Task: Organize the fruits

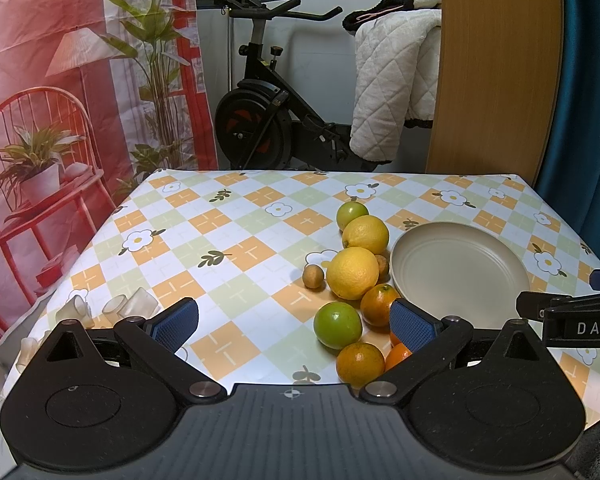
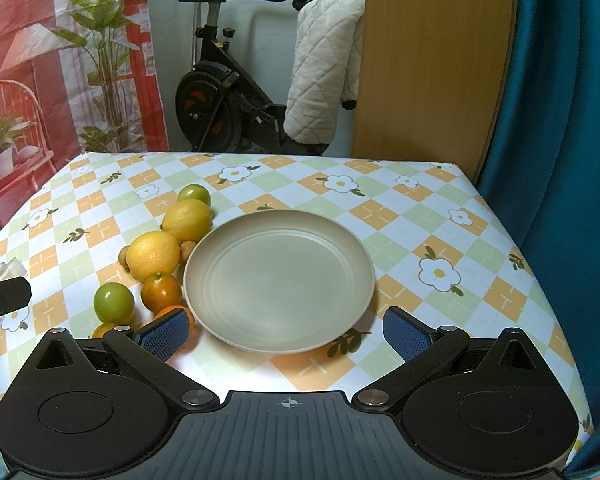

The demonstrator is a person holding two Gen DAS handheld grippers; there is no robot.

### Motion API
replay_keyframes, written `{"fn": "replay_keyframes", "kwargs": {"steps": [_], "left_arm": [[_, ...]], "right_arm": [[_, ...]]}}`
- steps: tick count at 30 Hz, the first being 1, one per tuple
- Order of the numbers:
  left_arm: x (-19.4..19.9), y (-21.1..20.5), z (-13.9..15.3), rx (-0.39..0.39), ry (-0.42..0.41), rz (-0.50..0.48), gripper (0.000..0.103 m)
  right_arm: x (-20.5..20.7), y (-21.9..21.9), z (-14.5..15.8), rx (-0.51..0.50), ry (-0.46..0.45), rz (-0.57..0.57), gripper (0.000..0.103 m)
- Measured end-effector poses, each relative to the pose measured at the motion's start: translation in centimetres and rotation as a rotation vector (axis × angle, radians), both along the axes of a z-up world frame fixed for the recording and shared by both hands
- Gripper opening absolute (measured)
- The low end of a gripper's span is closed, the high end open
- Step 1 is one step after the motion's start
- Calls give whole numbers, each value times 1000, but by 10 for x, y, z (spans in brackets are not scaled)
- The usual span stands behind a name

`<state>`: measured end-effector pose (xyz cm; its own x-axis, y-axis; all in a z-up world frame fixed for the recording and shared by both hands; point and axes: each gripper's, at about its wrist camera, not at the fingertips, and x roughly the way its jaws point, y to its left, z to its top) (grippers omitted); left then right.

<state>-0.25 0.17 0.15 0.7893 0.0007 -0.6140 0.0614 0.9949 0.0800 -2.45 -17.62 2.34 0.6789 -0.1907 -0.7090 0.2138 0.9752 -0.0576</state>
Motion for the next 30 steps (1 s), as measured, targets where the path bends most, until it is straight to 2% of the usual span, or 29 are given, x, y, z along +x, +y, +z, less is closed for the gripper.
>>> {"fn": "replay_keyframes", "kwargs": {"steps": [25, 30], "left_arm": [[-1, -1, -3, 2, -2, -2, 103], [5, 4, -5, 13, 19, 32, 103]], "right_arm": [[1, 4, -1, -7, 0, 4, 103], [0, -1, -2, 11, -10, 10, 102]]}}
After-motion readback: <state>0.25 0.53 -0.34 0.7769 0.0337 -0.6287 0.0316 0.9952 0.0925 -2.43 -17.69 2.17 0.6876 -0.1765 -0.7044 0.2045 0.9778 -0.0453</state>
